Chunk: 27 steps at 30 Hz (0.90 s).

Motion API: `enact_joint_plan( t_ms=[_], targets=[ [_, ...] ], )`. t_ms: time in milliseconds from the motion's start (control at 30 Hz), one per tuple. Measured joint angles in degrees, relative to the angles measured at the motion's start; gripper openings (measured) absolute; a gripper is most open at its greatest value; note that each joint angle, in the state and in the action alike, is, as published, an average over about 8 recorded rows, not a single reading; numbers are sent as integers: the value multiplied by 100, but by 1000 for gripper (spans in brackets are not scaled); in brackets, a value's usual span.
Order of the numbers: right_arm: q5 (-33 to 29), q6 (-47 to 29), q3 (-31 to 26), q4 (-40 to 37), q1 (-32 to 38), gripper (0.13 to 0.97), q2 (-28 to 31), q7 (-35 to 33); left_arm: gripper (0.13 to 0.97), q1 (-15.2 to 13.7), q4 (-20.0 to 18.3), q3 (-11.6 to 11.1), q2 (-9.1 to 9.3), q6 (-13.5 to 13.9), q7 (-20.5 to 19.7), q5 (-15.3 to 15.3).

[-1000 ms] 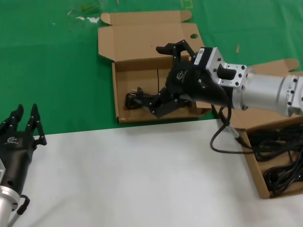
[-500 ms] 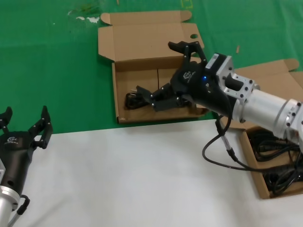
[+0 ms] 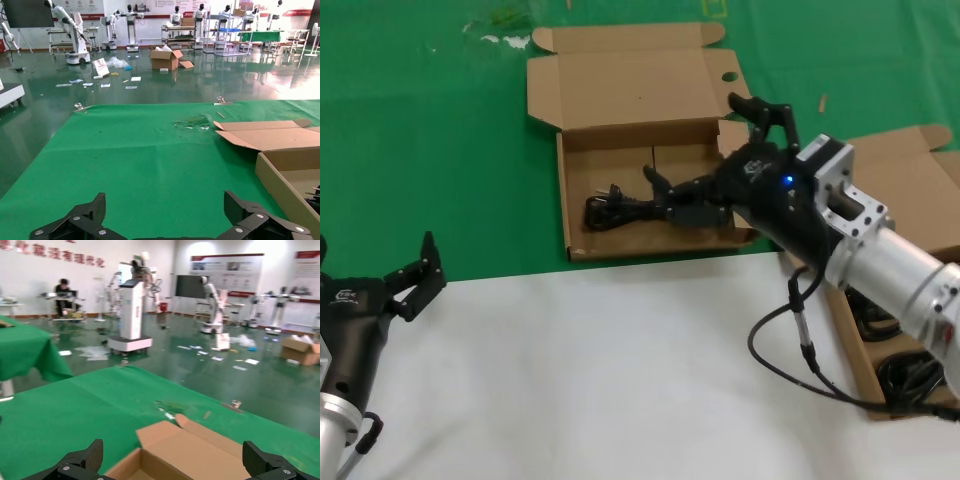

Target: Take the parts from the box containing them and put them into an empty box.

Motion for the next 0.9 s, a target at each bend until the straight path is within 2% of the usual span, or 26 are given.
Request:
enact_joint_plan(
  t_ms=[167, 467, 900],
  targets=[
    [143, 360, 175, 76, -318, 966, -89, -118, 841, 0, 0, 0, 0, 0, 0, 0],
    [407, 1019, 493, 216, -896, 966, -250, -334, 937, 0, 0, 0, 0, 0, 3, -1],
    [782, 1961, 949, 416, -1726, 966, -481, -641, 966, 0, 0, 0, 0, 0, 1, -1]
  ],
)
